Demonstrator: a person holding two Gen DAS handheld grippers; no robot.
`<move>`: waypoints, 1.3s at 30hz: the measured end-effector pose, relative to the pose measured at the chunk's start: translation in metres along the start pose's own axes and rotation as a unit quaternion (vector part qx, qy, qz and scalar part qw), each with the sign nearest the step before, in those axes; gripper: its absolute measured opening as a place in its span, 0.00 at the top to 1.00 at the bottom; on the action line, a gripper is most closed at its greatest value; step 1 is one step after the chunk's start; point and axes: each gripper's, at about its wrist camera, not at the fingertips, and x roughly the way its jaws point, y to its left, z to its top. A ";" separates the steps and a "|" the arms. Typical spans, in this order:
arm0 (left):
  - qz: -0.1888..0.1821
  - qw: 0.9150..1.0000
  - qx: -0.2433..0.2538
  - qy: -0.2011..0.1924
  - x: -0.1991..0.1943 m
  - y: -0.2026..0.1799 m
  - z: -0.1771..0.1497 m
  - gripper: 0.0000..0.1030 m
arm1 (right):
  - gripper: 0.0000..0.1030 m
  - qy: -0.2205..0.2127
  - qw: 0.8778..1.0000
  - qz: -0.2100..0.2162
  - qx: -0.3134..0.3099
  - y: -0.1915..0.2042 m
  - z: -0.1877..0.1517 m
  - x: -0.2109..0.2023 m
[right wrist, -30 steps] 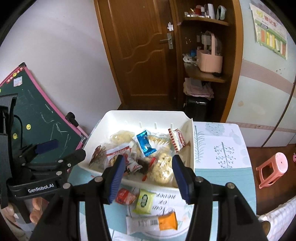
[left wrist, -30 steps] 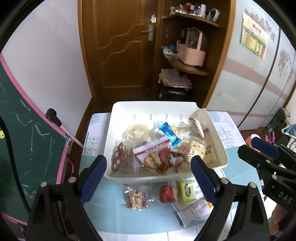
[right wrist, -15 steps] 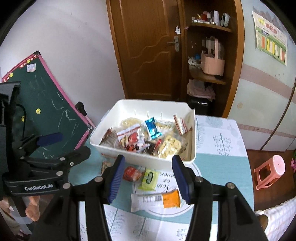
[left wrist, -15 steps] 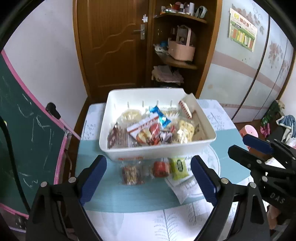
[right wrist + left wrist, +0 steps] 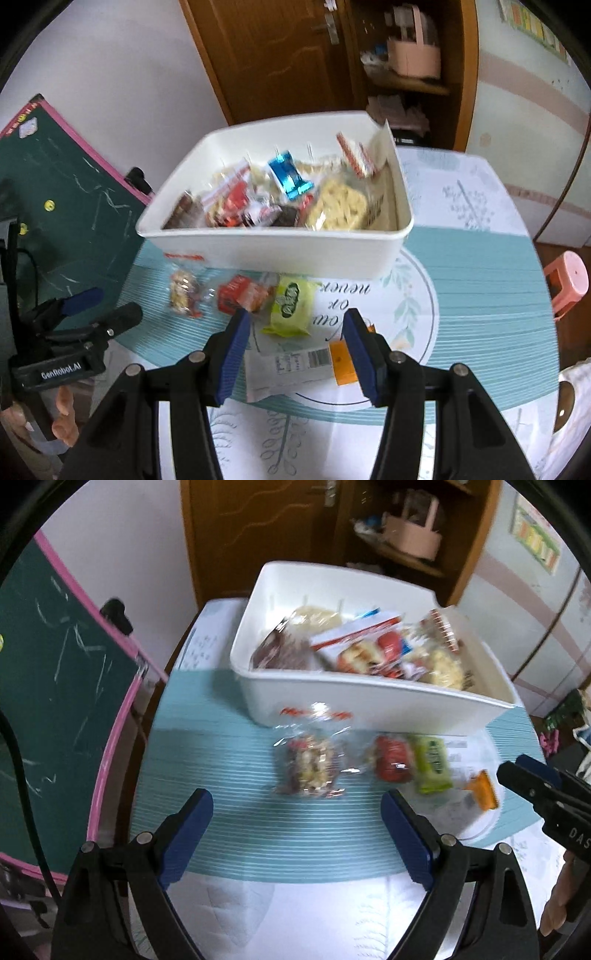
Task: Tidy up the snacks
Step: 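Grasp the clear nut snack bag with the left tool while the right tool grasps the green cake pack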
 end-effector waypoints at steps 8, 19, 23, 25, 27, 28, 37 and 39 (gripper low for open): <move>0.007 1.000 -0.012 0.025 0.045 0.012 0.007 0.11 | 0.49 0.044 0.999 0.006 0.007 0.005 -0.001 0.050; -0.014 0.998 -0.020 0.052 0.079 0.008 0.012 0.11 | 0.49 0.061 0.998 -0.008 -0.003 0.017 -0.003 0.089; -0.029 0.998 -0.020 0.051 0.085 0.005 0.017 0.19 | 0.58 0.047 0.998 -0.027 -0.012 0.019 -0.003 0.093; -0.030 0.998 -0.012 0.053 0.087 0.001 0.017 0.37 | 0.61 0.041 0.999 -0.032 -0.014 0.019 -0.003 0.093; -0.040 0.998 -0.006 0.052 0.087 -0.005 0.017 0.49 | 0.62 0.039 0.999 -0.030 -0.005 0.017 -0.004 0.092; -0.037 0.998 -0.005 0.053 0.086 -0.008 0.017 0.51 | 0.62 0.040 0.999 -0.029 0.002 0.016 -0.005 0.092; 0.014 0.998 0.008 0.059 0.085 -0.020 0.022 0.56 | 0.63 0.043 0.999 -0.026 0.004 0.002 -0.023 0.077; 0.020 0.998 0.007 0.060 0.085 -0.019 0.022 0.56 | 0.63 0.046 0.999 -0.024 0.007 -0.004 -0.028 0.072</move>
